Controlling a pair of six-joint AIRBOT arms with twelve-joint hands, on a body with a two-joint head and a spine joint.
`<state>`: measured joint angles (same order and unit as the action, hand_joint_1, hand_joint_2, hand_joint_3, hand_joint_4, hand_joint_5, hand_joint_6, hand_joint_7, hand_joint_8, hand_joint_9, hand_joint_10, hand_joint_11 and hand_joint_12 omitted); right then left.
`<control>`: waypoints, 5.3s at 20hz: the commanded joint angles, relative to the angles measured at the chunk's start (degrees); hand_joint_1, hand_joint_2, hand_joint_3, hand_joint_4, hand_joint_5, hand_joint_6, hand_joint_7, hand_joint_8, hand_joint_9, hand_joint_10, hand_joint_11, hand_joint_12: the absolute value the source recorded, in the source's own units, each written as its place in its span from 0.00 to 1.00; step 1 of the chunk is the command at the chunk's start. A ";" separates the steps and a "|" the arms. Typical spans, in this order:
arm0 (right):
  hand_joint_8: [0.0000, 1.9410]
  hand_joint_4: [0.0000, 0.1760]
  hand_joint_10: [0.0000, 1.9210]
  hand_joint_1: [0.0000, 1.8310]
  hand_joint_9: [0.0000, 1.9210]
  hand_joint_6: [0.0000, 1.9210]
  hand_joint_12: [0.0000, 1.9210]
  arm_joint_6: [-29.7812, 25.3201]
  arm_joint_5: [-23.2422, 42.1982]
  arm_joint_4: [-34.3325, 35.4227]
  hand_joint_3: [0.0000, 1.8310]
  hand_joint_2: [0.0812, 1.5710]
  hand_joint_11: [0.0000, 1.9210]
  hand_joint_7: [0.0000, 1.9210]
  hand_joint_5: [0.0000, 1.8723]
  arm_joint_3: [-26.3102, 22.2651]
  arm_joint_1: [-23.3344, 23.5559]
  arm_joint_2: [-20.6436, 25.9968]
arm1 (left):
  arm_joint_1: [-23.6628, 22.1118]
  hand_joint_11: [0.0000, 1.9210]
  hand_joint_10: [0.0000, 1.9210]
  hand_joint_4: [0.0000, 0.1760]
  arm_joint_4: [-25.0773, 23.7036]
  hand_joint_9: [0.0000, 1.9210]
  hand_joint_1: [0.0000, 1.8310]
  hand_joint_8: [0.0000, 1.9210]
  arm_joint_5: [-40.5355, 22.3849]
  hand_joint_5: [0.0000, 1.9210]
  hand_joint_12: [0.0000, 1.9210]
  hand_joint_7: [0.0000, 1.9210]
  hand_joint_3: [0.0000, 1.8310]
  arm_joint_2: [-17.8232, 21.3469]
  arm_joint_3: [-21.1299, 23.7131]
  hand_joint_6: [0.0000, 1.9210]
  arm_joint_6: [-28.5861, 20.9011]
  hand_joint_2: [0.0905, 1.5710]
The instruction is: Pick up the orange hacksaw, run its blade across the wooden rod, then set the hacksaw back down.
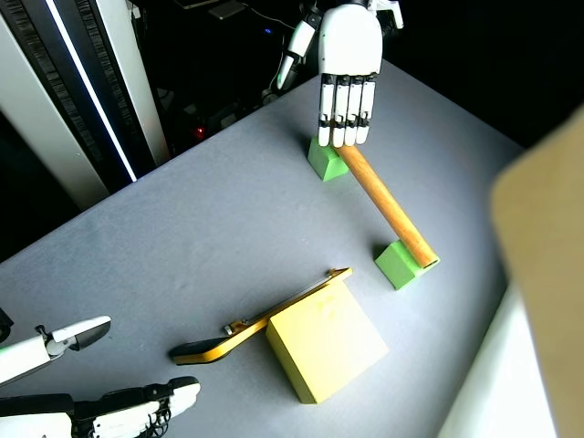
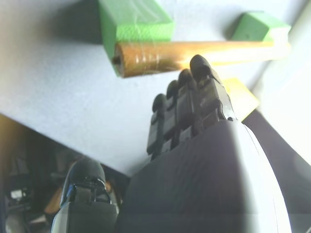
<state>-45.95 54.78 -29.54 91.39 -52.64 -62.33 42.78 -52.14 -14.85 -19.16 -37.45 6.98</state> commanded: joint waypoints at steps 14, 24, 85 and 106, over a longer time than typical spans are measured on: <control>0.00 0.00 0.00 0.58 0.11 0.00 0.50 -0.62 0.06 3.90 0.00 0.65 0.00 0.08 0.09 5.01 5.95 -6.90 | 0.32 0.00 0.00 0.00 -0.64 0.05 0.00 0.00 -3.51 0.06 0.16 0.05 0.00 -1.15 -0.88 0.00 -0.13 0.74; 0.00 0.00 0.00 0.58 0.12 0.00 0.51 -0.54 -1.13 3.48 0.00 0.66 0.00 0.08 0.09 3.55 11.65 -10.77 | -0.10 0.00 0.00 0.00 -1.01 0.05 0.00 0.00 -3.95 0.06 0.17 0.05 0.00 -1.05 -1.17 0.00 -0.13 0.74; 0.52 0.00 0.33 0.68 0.63 0.55 0.62 30.47 8.69 35.85 0.00 0.70 0.52 0.55 0.46 -18.31 9.59 -4.46 | 0.42 0.00 0.00 0.00 -2.46 0.04 0.00 0.00 -4.60 0.05 0.10 0.05 0.00 -0.77 -1.27 0.00 -0.15 0.74; 0.53 0.00 0.40 0.68 0.61 0.53 0.64 49.73 7.67 51.47 0.00 0.70 0.53 0.55 0.46 -19.45 17.98 -17.34 | 0.34 0.00 0.00 0.00 -2.46 0.03 0.00 0.00 -4.57 0.05 0.10 0.04 0.00 -0.98 -1.26 0.00 -0.15 0.74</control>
<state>4.67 55.35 22.94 72.16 -35.18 -79.99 43.62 -55.33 -17.56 -20.10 -38.68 6.98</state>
